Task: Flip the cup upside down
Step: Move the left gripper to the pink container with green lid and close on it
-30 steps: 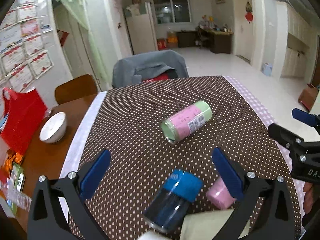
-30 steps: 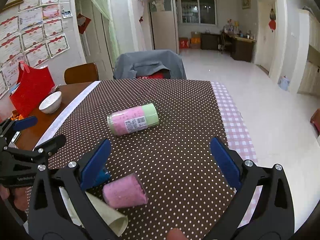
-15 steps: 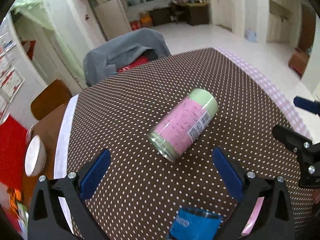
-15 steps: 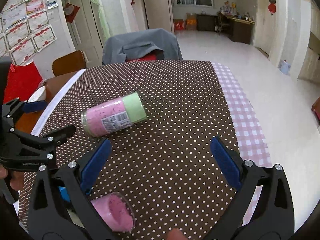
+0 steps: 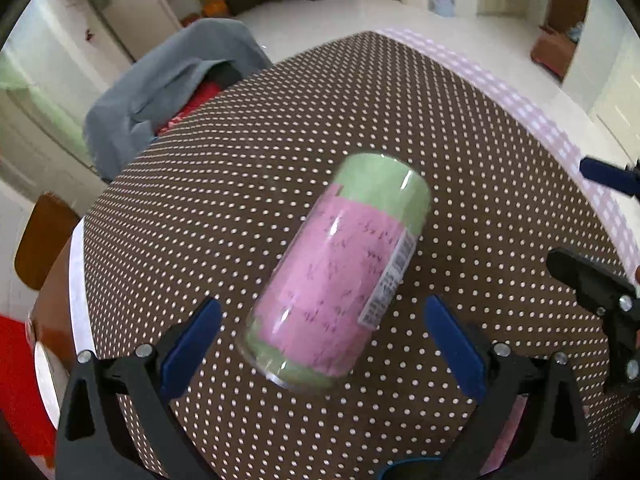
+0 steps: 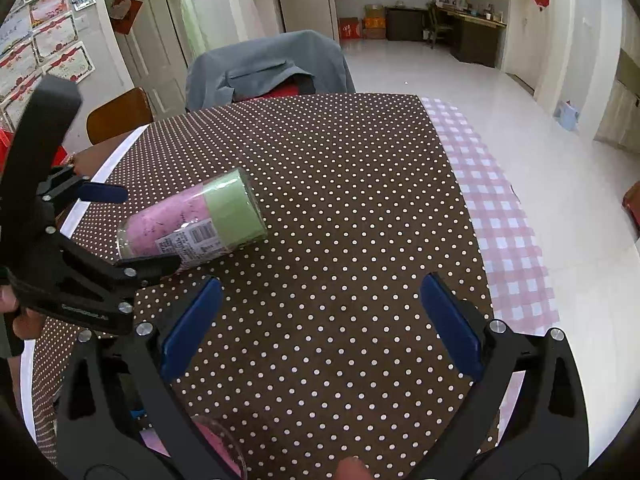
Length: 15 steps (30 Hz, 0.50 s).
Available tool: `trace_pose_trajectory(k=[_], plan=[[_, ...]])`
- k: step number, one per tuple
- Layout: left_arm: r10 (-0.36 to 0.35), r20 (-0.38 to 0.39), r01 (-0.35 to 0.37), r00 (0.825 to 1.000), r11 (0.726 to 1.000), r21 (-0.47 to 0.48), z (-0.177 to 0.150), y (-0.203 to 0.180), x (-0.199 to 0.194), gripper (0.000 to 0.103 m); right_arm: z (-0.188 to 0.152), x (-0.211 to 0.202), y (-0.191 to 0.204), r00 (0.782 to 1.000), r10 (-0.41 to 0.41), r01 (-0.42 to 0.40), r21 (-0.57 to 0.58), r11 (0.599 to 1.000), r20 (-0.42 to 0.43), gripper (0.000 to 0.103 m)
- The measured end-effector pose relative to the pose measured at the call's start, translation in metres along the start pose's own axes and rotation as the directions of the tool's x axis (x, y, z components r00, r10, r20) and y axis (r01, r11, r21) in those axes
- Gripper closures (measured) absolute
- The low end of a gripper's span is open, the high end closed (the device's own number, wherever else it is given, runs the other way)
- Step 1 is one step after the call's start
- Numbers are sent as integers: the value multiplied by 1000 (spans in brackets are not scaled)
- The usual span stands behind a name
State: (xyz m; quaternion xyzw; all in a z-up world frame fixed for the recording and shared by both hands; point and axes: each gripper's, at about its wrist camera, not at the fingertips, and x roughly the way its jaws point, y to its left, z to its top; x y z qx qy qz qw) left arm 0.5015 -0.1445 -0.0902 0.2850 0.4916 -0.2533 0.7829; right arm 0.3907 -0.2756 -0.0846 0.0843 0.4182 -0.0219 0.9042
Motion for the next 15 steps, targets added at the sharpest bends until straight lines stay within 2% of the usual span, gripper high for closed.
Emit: trace_pose_trajectory(k=[4, 8, 12, 14, 15], plan=[[-11, -40, 13, 999, 999, 52, 11, -3, 19, 4, 1, 4, -1, 1000, 1, -1, 3, 1000, -2, 6], [-47, -89, 54, 995, 995, 83, 21, -1, 35, 4, 2, 8, -1, 1000, 4, -4, 5, 1000, -7, 6], [-84, -122, 94, 989, 993, 78, 29, 2, 47, 4, 1, 8, -2, 1000, 4, -4, 10, 1000, -6, 6], [-98, -129, 109, 987, 991, 80, 34, 3, 53, 11, 1, 8, -4, 1000, 5, -5, 14, 1000, -4, 6], [-103, -137, 114, 985, 991, 73, 35, 3, 56, 21, 0, 7, -4, 1000, 5, -5, 15, 1000, -4, 6]])
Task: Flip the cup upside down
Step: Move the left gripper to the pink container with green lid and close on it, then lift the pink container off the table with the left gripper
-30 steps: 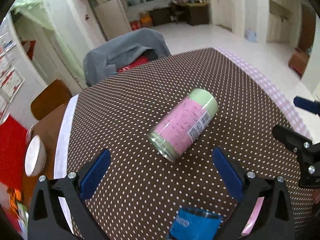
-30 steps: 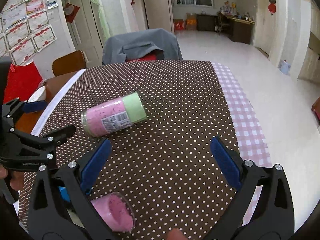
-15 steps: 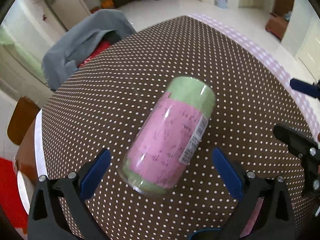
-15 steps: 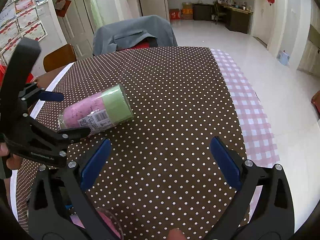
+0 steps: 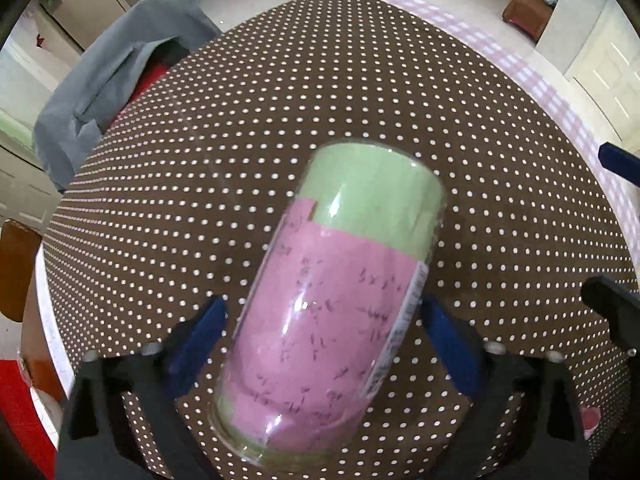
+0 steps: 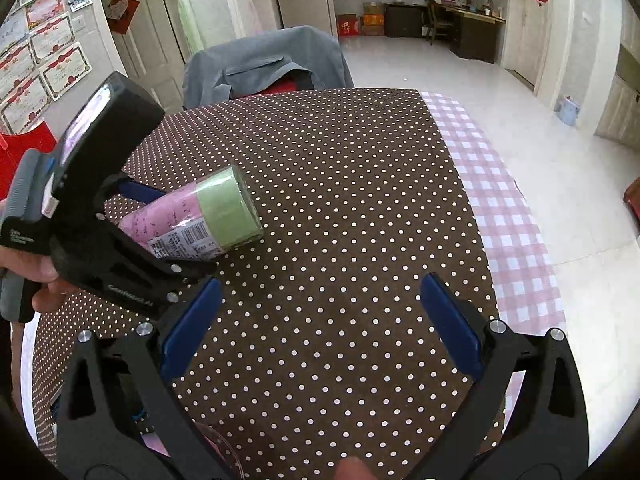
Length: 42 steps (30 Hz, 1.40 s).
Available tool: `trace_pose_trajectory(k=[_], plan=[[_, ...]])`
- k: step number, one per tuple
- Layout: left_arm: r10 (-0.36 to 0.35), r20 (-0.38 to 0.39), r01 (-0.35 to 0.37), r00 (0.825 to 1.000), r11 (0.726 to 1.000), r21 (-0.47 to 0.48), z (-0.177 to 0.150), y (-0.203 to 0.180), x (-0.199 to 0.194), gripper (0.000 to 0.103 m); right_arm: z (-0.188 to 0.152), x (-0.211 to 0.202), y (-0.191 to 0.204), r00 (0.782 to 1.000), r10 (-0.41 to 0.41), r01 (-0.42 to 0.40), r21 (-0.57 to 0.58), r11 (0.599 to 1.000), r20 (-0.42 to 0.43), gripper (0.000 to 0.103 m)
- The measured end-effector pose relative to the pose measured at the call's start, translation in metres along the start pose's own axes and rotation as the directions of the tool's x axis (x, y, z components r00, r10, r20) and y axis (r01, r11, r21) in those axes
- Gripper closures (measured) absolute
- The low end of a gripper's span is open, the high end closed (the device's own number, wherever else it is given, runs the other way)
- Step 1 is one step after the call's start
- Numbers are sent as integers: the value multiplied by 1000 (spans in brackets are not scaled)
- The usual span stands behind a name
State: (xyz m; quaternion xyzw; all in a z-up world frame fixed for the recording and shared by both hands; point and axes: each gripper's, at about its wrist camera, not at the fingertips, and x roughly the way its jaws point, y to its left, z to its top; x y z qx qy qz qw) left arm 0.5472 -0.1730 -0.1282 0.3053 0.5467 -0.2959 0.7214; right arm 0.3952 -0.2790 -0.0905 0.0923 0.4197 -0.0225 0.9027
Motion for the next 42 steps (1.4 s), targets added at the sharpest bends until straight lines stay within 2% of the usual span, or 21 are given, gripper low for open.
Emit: trace_pose_trajectory(k=[3, 6, 12, 28, 36, 42], plan=[[-9, 8, 9, 1000, 1000, -23, 4, 5, 3, 24, -2, -3, 0, 1000, 3, -3, 2, 1000, 1, 6], [12, 14, -12, 1000, 1000, -24, 1, 1, 2, 26, -4, -8, -2, 1000, 5, -5, 7, 1000, 7, 6], [29, 38, -28, 999, 999, -44, -17, -12, -11, 28, -10, -22, -5, 1000, 7, -8, 17, 1000, 19, 6], [58, 137, -43, 989, 992, -116, -67, -56, -91, 31, -29, -85, -4, 996, 11, -14, 25, 1000, 91, 6], [86, 234, -52, 968, 988, -149, -109, -81, -157, 31, -48, -135, -1, 988, 22, -25, 22, 999, 153, 6], [103, 297, -50, 949, 982, -182, -160, -113, -202, 31, -80, -174, 6, 980, 47, -47, -5, 999, 196, 6]])
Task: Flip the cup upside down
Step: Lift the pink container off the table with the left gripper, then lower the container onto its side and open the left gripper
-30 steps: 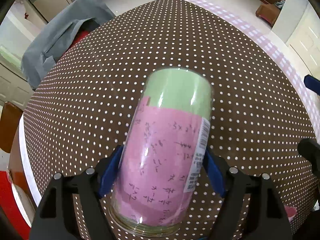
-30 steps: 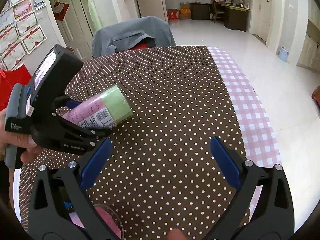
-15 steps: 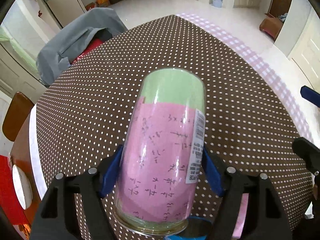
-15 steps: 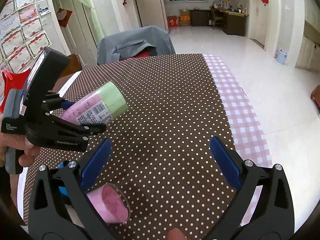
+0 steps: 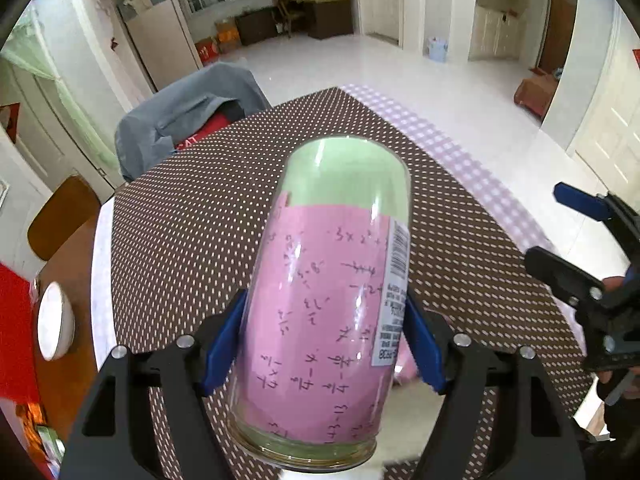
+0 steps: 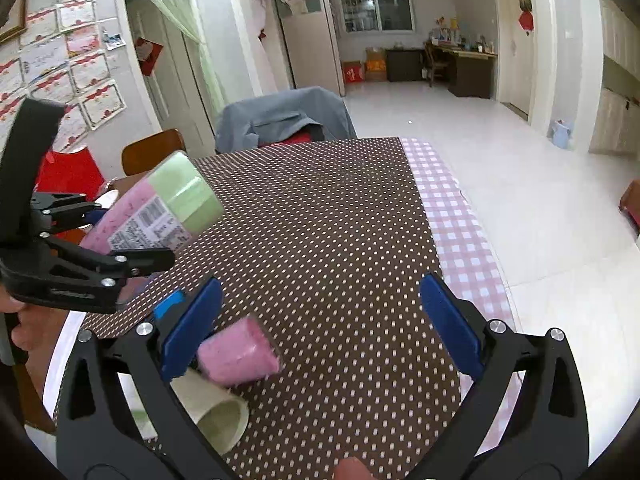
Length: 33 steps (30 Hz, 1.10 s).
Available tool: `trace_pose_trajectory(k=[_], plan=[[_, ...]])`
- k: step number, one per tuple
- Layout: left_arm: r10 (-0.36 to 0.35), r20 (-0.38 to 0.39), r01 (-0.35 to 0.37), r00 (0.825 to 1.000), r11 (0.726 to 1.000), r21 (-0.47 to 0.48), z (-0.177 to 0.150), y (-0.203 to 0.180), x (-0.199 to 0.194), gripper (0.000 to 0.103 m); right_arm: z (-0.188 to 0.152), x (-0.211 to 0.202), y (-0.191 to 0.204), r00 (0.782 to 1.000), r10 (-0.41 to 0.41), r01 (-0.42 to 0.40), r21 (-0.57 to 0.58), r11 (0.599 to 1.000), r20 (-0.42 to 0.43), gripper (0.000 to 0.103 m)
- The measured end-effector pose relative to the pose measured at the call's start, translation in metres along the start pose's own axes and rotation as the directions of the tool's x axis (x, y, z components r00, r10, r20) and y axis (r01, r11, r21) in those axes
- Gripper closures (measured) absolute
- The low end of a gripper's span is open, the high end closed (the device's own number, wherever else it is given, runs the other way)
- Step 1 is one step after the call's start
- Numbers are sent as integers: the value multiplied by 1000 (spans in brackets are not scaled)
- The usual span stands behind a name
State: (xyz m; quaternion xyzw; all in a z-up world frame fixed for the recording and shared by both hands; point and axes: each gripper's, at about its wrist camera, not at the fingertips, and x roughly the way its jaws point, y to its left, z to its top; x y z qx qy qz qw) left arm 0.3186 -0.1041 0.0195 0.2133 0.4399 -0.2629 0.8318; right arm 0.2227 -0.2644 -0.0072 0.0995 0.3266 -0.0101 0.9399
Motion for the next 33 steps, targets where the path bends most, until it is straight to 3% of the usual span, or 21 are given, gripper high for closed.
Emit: trace_pose_trajectory(k=[6, 16, 26, 33], plan=[[-15, 38, 17, 999, 999, -46, -53, -27, -41, 31, -33, -31, 8, 999, 30, -30, -33, 999, 17, 6], [-64, 46, 67, 997, 995, -74, -133, -82, -57, 31, -87, -69, 13, 998, 52, -49, -61, 997, 46, 6], [-145, 50, 150, 988, 979, -138, -199, -132, -33, 31, -133, -85, -1, 998, 29, -27, -35, 999, 47, 6], [-154, 30, 157, 988, 967, -198, -213, -136, -6, 31, -142, -82, -14, 999, 17, -17, -12, 1000, 29, 6]])
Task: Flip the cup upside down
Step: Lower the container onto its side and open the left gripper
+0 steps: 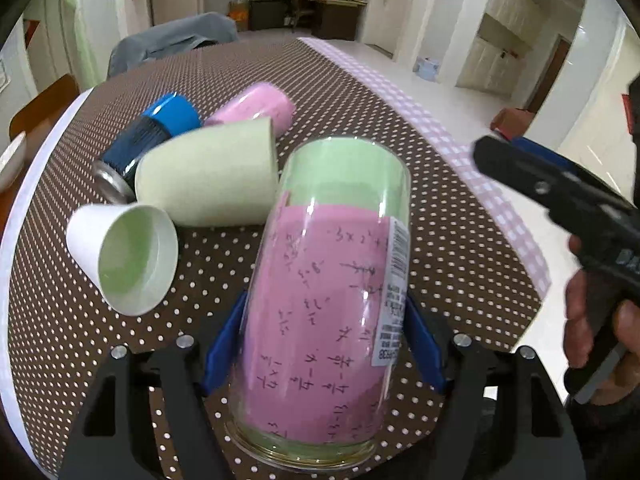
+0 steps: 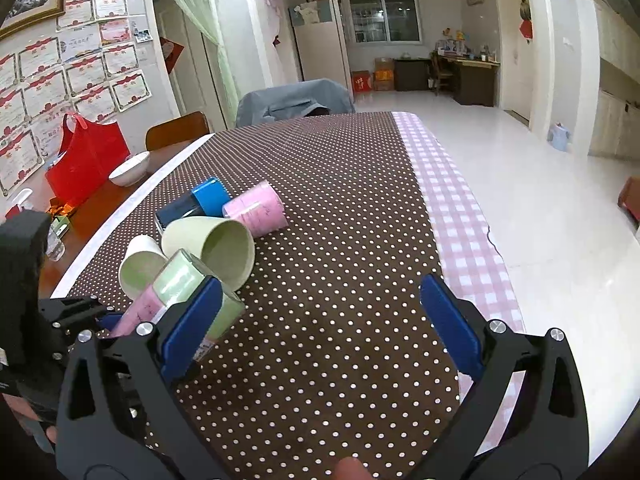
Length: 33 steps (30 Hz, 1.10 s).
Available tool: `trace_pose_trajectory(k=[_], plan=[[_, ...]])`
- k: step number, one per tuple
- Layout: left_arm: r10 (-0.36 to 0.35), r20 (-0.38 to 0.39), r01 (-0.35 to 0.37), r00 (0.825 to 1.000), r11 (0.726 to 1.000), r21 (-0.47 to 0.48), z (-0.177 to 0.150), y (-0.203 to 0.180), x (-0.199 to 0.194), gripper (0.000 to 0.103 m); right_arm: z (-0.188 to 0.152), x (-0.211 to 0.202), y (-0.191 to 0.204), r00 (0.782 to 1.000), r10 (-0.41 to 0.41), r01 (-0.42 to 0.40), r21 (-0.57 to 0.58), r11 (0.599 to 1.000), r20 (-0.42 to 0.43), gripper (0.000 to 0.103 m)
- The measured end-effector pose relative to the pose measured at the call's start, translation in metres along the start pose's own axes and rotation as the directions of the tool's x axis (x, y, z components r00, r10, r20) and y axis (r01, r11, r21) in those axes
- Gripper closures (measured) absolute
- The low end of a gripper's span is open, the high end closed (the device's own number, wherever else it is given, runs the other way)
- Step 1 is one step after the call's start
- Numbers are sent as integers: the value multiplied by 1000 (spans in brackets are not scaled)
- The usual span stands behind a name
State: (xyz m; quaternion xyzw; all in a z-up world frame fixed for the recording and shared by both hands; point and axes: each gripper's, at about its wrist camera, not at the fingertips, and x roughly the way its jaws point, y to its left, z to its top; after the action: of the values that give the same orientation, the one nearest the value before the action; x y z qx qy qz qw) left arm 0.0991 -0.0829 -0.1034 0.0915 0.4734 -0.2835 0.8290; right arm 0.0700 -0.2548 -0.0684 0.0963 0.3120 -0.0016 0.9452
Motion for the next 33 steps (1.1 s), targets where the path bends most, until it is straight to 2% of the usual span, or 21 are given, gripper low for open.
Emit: trace_pose_trajectory(k=[4, 8, 9, 19, 23, 30, 33], plan=[[15, -24, -14, 1000, 1000, 5, -2, -2, 12, 29, -5, 1, -5, 1000, -3, 3, 10, 1000, -9, 6], [108, -28, -107, 994, 993, 49, -1, -10, 17, 28, -9, 1, -7, 1000, 1, -1, 10, 1000, -18, 6], [123, -23, -122, 992, 991, 55, -1, -10, 16, 23, -9, 1, -6, 1000, 2, -2, 9, 1000, -18, 6], [198, 70, -201, 978, 979, 30, -4, -16, -24, 21, -6, -5, 0, 999, 48, -48, 22, 999, -22, 6], [227, 129, -231, 965, 973, 13, -6, -15, -47, 12, -3, -9, 5, 997, 68, -67, 21, 998, -23, 6], [254, 203, -254, 946, 967, -24, -11, -17, -78, 11, 3, -16, 16, 996, 92, -91, 8, 996, -20, 6], [276, 234, -276, 932, 961, -32, -15, -19, -90, 11, 6, -20, 20, 995, 101, -101, 2, 995, -22, 6]])
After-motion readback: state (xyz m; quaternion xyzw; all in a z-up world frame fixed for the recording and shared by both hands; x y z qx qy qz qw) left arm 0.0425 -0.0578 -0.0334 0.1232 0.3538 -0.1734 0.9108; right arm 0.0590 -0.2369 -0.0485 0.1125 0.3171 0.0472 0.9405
